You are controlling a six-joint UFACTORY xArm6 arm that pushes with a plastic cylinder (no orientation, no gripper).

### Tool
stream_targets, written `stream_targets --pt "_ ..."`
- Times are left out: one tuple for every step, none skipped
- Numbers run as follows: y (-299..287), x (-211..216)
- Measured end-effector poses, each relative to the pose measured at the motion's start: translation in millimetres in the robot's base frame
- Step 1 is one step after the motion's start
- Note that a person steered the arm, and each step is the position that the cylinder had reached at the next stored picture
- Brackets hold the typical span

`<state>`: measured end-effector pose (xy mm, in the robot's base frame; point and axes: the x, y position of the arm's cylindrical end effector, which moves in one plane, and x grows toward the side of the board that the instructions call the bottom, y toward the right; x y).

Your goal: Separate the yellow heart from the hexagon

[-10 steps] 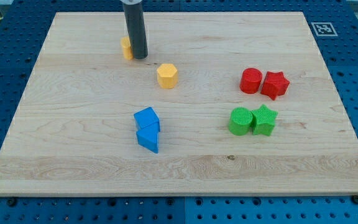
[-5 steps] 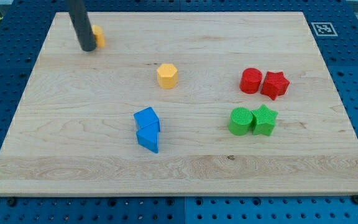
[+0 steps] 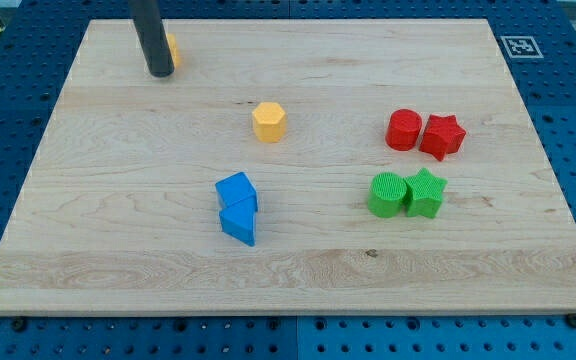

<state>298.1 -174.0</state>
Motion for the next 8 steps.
stream_targets --pt "-0.6 -15.2" --pt "-5.1 -23.1" --pt "-14.5 -26.5" --pt "-29.7 -40.5" --pt "-42.0 -52.4" --pt "-42.0 -52.2" --pt "-42.0 -51.6" --pt "-40.1 -32.3"
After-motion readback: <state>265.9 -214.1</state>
